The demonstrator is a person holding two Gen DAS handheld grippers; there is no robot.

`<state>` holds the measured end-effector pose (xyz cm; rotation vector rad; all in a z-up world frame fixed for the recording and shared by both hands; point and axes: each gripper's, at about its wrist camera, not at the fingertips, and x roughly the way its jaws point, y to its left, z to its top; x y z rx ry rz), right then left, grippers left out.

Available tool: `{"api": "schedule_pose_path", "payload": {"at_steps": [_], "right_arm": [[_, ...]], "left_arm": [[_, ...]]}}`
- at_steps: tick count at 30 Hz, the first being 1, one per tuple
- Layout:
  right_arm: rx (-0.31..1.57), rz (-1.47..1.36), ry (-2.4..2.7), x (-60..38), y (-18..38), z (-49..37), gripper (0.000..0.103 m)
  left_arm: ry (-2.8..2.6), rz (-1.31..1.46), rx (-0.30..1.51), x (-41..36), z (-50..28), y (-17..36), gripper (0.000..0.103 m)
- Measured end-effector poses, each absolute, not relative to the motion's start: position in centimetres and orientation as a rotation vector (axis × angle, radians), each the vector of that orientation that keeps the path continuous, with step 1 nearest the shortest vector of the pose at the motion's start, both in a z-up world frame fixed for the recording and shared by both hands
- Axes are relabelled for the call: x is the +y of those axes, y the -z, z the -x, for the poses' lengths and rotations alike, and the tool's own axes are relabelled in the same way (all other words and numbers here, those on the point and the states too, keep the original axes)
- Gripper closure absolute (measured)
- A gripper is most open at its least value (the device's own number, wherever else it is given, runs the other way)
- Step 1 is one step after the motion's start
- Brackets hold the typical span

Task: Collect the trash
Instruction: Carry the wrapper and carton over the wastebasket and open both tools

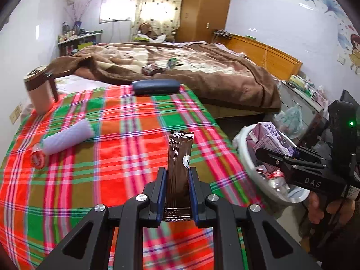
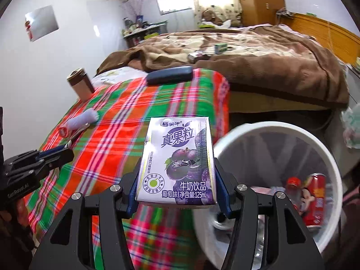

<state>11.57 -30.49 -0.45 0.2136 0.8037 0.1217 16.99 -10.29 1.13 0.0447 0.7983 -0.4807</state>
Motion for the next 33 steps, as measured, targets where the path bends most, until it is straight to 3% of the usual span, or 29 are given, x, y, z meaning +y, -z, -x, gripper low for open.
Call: {"api": "schedule_pose_path", "payload": {"at_steps": [33], "right_arm": [[0.905,-0.254,0.141,-41.9,3.2,-8.5,0.046]], "left_arm": [[0.751,-0.169,0.87,-28.5,-14.5,1.7,0.083]]}}
